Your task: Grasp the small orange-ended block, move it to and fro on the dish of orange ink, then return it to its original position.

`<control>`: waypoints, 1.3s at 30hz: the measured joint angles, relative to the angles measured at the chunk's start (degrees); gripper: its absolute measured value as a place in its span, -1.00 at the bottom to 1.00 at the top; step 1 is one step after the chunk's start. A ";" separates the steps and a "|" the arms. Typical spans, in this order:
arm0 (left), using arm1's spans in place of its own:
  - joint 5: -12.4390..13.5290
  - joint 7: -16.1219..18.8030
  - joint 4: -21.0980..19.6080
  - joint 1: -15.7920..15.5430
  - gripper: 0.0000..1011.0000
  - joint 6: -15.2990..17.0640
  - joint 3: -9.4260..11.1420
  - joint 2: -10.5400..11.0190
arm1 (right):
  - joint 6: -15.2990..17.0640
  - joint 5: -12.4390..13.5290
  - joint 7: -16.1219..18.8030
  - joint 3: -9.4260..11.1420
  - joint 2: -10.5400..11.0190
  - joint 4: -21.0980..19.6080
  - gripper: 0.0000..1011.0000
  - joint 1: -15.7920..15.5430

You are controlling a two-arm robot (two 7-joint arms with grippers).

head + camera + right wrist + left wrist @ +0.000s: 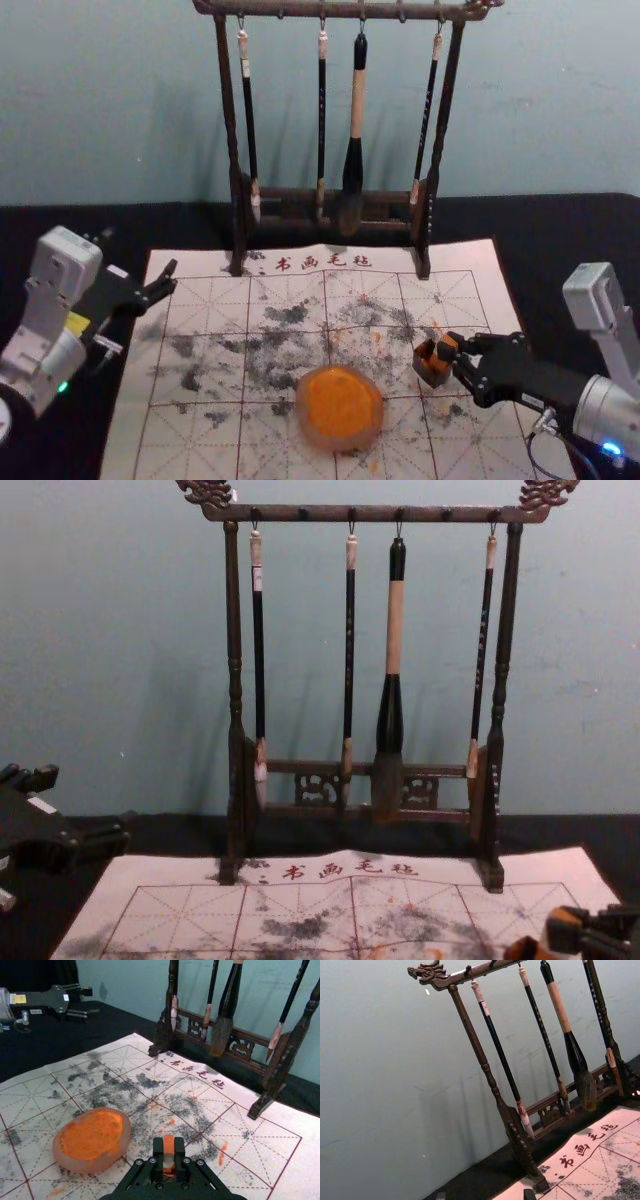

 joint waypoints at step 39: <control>0.00 0.00 0.00 0.00 0.98 0.00 0.00 0.00 | -2.22 0.05 1.57 -1.26 0.73 -3.24 -0.84 3.22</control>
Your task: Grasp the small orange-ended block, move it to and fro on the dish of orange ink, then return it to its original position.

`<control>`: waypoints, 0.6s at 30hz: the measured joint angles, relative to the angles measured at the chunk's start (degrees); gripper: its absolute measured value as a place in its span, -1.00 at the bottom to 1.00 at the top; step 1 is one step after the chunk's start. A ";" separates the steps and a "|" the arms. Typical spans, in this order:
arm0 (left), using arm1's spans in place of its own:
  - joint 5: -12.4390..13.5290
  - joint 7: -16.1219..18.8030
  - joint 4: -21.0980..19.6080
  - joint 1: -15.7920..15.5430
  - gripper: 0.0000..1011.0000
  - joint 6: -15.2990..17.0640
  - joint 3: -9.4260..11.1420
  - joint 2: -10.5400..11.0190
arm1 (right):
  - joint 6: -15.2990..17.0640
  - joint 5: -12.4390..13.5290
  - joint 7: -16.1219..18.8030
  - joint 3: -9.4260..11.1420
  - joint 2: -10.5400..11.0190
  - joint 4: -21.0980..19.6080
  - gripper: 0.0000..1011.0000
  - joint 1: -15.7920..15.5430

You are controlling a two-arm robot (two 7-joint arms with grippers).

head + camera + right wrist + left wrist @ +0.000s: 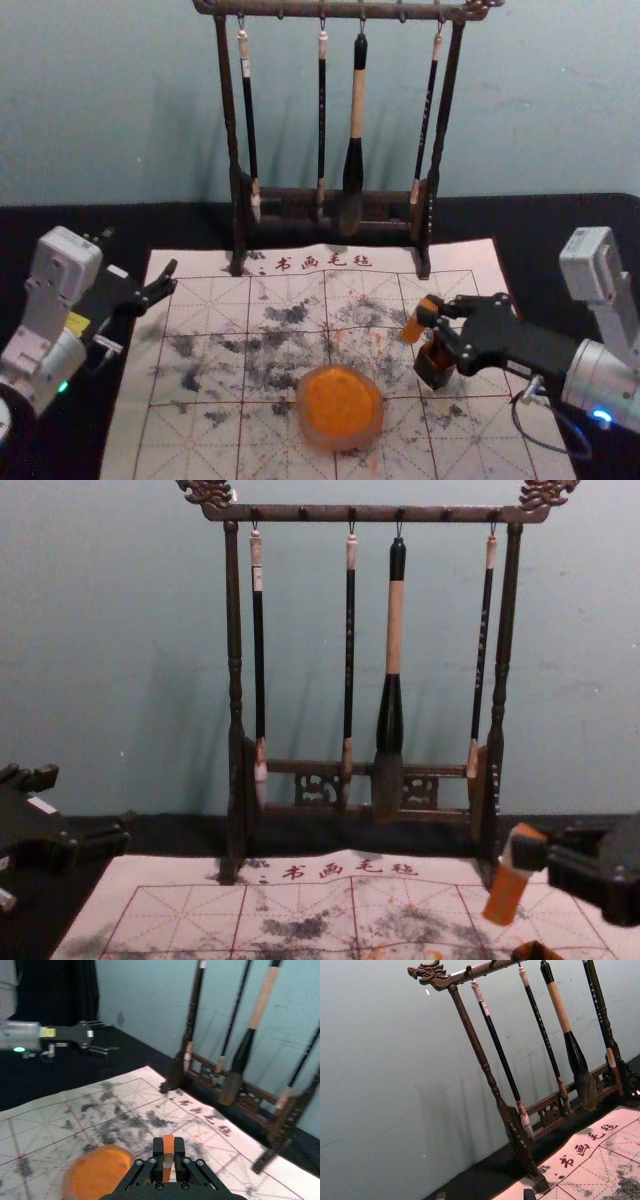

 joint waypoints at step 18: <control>0.00 0.00 0.00 0.00 0.98 0.00 0.00 0.00 | 2.12 -1.36 6.80 -8.19 2.43 -1.91 -0.84 3.07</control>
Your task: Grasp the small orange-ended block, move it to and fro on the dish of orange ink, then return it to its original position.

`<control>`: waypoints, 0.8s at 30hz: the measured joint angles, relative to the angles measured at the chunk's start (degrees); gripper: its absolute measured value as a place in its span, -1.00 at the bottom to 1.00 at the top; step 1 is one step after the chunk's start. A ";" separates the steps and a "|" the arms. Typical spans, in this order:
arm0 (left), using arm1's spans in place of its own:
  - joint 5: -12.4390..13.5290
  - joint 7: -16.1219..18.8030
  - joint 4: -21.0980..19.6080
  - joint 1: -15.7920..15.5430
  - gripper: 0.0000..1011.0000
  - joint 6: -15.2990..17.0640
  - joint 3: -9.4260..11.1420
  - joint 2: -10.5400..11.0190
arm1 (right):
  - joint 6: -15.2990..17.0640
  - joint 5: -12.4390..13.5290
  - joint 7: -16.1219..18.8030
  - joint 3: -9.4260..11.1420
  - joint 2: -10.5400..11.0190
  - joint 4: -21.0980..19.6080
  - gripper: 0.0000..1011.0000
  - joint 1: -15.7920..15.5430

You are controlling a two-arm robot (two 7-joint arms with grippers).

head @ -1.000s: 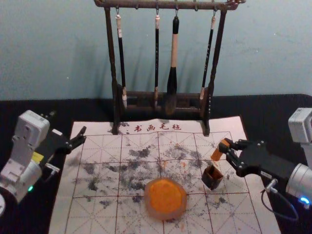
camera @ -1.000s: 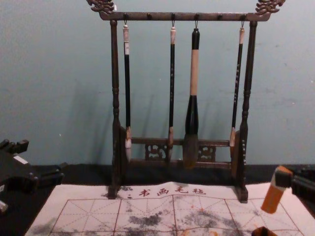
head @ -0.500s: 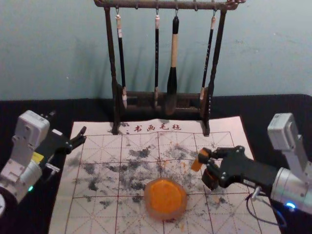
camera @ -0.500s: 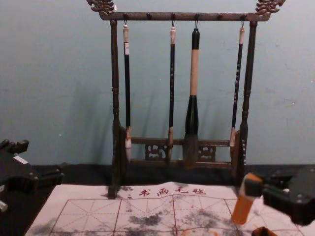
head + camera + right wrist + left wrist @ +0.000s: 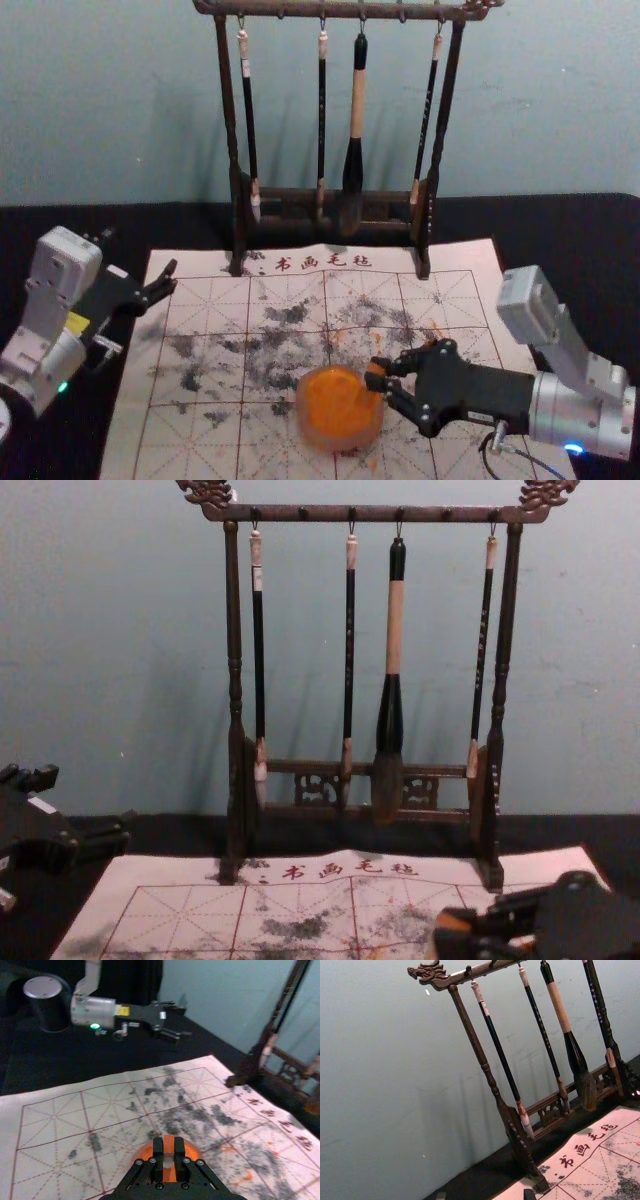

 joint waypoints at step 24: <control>0.00 0.01 0.00 0.00 0.98 0.00 0.00 0.00 | 1.97 -4.13 1.29 -6.40 -0.57 2.52 -0.84 5.36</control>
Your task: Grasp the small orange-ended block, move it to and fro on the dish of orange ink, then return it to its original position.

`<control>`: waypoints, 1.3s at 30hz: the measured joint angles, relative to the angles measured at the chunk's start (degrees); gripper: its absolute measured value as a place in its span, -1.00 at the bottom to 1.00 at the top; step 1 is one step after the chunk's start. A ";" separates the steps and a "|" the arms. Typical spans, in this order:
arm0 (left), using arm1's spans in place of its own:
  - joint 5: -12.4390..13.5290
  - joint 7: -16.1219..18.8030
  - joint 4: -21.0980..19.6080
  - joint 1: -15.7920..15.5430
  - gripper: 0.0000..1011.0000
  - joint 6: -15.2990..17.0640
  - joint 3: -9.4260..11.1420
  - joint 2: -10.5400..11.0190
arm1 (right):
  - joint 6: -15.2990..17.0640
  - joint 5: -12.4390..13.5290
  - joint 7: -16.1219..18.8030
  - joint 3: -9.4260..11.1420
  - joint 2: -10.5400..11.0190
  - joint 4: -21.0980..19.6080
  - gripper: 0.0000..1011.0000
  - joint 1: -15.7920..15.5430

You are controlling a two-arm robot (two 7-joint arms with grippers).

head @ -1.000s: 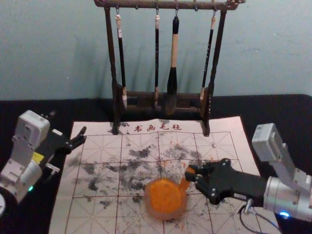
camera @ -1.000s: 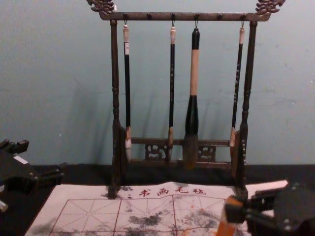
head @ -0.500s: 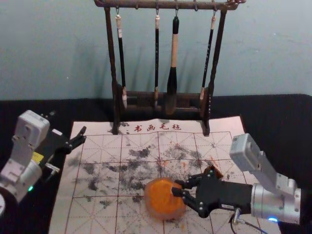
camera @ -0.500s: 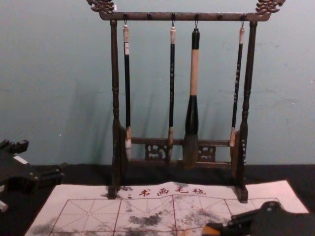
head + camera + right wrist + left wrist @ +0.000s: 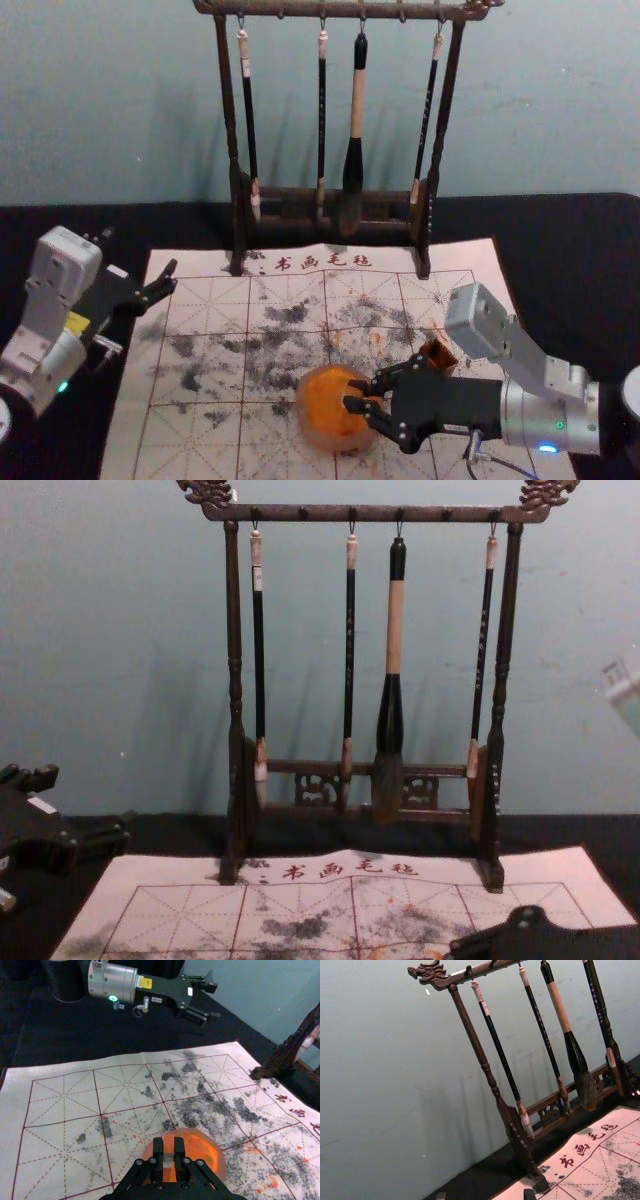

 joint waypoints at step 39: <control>0.00 0.00 0.00 0.00 0.98 0.00 0.00 0.00 | 0.25 -3.74 -1.90 -1.57 -4.79 6.51 -0.84 4.20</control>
